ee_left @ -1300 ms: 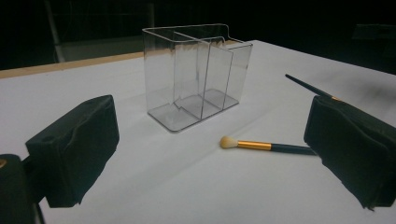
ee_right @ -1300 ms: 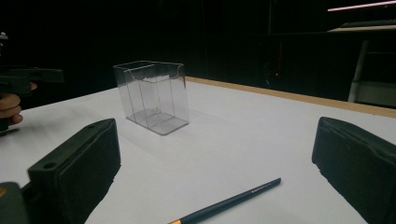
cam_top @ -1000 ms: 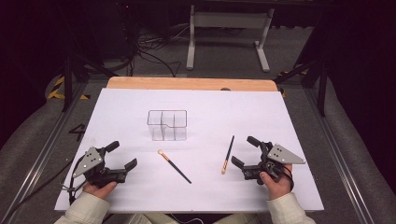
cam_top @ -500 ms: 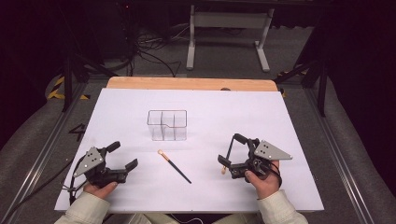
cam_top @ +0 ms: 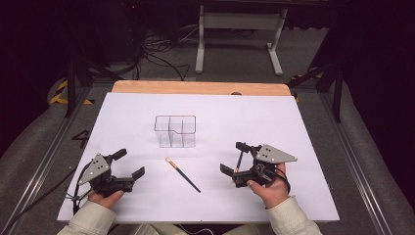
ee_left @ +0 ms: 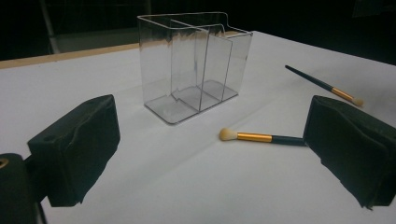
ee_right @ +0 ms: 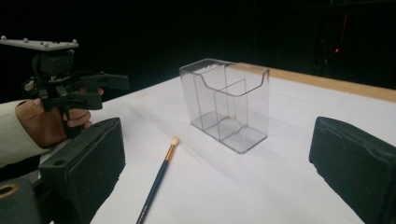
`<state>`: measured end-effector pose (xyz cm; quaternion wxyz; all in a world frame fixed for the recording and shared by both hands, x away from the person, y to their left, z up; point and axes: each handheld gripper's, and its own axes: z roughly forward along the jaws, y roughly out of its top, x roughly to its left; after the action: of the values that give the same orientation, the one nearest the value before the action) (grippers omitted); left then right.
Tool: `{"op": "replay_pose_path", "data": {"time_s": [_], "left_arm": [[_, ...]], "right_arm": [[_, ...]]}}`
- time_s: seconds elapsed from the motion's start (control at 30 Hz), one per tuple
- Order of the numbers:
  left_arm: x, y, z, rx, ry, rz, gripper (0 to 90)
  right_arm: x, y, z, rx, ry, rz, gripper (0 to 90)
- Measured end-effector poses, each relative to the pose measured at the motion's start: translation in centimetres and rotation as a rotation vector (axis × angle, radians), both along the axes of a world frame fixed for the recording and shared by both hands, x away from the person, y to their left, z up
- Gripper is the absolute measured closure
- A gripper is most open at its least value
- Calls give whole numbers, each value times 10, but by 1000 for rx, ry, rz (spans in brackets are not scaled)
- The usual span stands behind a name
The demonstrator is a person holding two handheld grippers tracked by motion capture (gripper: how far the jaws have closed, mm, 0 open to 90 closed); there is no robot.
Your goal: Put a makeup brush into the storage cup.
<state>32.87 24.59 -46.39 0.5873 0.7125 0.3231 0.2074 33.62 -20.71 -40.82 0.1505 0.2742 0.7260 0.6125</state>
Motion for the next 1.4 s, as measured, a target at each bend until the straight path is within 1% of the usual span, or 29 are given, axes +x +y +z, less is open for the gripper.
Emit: {"op": "replay_pose_path", "data": {"time_s": [0.07, 0.1, 0.13, 0.17, 0.2, 0.23, 0.27, 0.3, 0.4, 0.5, 0.6, 0.67, 0.7, 0.77, 0.9, 0.93, 1.13, 1.17, 1.2, 1.27, 1.33, 1.4], "left_arm": [[0, 0, 0, 3, 2, -1, 43], [1, 0, 0, 5, 2, -2, 43], [1, -1, -1, 5, 4, -3, 43], [1, -1, -1, 3, 5, -3, 43], [1, -1, -1, 3, 5, -3, 43], [1, -1, -1, 5, 6, -4, 43], [1, -1, -1, 5, 6, -4, 43], [1, -1, -1, 7, 7, -5, 43], [2, -1, -1, 12, 12, -6, 43], [2, -2, -2, 13, 11, -3, 43], [2, -2, -2, 12, 15, -5, 43], [2, -2, -2, 18, 17, -7, 43], [2, -2, -2, 18, 17, -7, 43], [3, -3, -2, 18, 23, -5, 43], [5, -3, -4, 25, 50, -5, 43], [5, -3, -4, 27, 50, -2, 43], [5, -4, -5, 23, 56, -1, 41], [5, -4, -5, 23, 56, -1, 40], [6, -4, -5, 29, 54, 1, 40], [6, -5, -5, 33, 66, 7, 36], [7, -5, -5, 30, 70, 11, 32], [7, -4, -5, 24, 74, 5, 21]], "right_arm": [[-1, 6, 4, -15, 15, 27, 68], [0, 9, 6, -38, 17, 35, 68], [0, 12, 9, -70, 23, 35, 68], [2, 17, 15, -116, 48, 44, 75], [2, 17, 15, -116, 48, 44, 75], [4, 22, 20, -133, 67, 51, 76], [5, 24, 23, -140, 75, 58, 85], [6, 27, 25, -158, 85, 67, 86], [9, 34, 30, -200, 108, 90, 95], [12, 42, 33, -232, 124, 97, 108], [15, 47, 36, -249, 136, 92, 117], [17, 51, 38, -270, 149, 98, 137], [17, 51, 38, -270, 149, 98, 137], [20, 55, 41, -301, 166, 97, 147], [25, 62, 44, -373, 199, 98, 166], [26, 64, 44, -387, 209, 98, 175], [33, 75, 47, -453, 242, 97, 189], [33, 75, 47, -453, 242, 97, 189], [33, 77, 48, -464, 248, 97, 191], [35, 82, 47, -490, 257, 100, 194], [36, 87, 46, -524, 266, 110, 201], [37, 93, 45, -568, 283, 127, 224]]}}
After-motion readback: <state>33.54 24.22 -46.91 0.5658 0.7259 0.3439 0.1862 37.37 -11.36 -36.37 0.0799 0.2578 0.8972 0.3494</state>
